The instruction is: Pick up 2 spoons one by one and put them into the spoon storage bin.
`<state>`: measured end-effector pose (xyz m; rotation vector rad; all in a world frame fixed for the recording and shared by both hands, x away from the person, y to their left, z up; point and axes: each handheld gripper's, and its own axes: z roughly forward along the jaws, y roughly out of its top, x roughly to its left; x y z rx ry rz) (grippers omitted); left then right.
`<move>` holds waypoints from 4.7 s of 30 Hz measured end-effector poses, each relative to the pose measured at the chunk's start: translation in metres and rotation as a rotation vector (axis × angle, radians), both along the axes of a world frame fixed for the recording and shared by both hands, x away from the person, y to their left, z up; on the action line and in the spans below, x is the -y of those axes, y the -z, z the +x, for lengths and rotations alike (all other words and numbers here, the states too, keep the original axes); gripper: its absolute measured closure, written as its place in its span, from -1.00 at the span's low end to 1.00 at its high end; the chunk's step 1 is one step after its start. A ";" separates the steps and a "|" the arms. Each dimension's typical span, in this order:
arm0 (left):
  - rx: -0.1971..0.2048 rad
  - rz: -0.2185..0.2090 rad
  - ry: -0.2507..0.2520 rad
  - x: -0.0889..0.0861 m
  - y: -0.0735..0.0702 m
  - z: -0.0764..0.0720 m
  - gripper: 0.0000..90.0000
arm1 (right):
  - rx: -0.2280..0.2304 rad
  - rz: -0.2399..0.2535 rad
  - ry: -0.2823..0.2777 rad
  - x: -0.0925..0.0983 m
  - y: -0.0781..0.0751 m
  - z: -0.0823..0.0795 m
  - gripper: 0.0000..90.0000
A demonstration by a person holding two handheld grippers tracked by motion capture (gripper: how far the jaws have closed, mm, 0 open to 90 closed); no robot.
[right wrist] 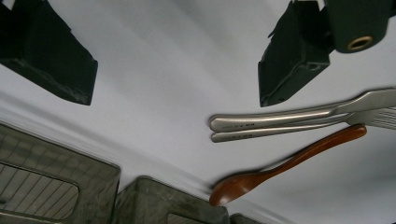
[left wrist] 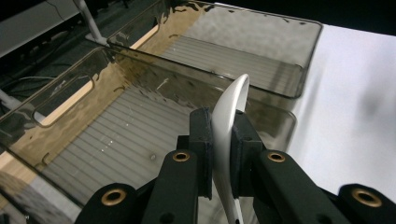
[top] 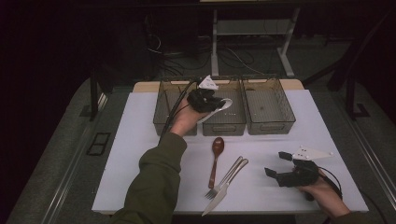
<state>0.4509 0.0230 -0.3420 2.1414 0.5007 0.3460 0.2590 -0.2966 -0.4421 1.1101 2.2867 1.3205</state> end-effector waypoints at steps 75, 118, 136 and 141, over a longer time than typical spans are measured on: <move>-0.123 -0.040 -0.023 -0.027 0.038 -0.091 -0.12 | -0.004 -0.007 0.014 0.002 0.000 -0.002 -0.74; -0.251 0.139 0.134 -0.016 0.100 -0.157 0.96 | 0.002 -0.014 0.017 0.003 0.001 -0.001 -0.74; -0.220 0.195 0.085 -0.028 0.096 -0.156 0.97 | 0.005 -0.009 0.021 0.004 0.000 -0.001 -0.74; -0.220 0.190 0.032 -0.039 0.096 -0.158 0.97 | 0.006 -0.008 0.020 0.004 0.000 -0.001 -0.74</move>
